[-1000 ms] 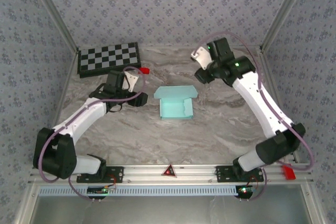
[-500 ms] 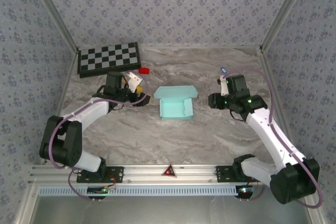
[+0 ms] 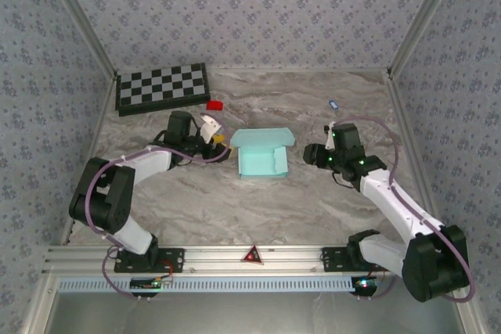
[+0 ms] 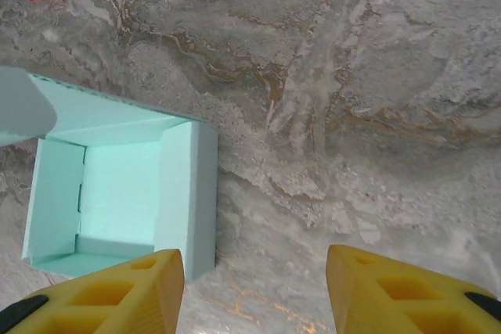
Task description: Fold the paper box
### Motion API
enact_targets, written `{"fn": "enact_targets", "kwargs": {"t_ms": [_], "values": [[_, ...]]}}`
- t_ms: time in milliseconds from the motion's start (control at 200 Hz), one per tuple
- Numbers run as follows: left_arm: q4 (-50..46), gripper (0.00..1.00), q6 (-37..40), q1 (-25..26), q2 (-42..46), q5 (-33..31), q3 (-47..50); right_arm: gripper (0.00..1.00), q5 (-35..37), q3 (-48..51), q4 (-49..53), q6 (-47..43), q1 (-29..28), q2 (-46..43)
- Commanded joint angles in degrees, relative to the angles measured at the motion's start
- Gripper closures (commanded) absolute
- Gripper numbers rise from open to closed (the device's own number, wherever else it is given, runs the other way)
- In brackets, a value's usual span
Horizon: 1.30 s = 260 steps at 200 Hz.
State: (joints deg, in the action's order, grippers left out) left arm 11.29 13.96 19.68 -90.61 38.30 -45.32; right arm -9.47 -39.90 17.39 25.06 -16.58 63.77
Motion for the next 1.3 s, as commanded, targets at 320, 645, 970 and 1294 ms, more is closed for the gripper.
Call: {"fn": "enact_targets", "kwargs": {"t_ms": [320,645,970,1294], "values": [[3.4,0.5,1.4,1.7,-4.3,5.4,-5.9,0.48,-3.4,-3.9,-7.6,3.4,-0.5,10.3],[3.8,0.66,0.9,1.9,-5.0,5.6,-6.2,0.49,-3.4,-7.6,-8.0,3.7,-0.7,15.5],[5.4,0.92,-2.5,1.9,-4.6,4.2,-5.3,0.49,-3.4,-9.8,-8.3,3.6,-1.1,18.8],[4.7,1.0,-7.4,2.5,-0.2,-0.3,-2.4,0.48,-2.2,-11.1,-6.3,-0.1,-1.7,17.7]]}}
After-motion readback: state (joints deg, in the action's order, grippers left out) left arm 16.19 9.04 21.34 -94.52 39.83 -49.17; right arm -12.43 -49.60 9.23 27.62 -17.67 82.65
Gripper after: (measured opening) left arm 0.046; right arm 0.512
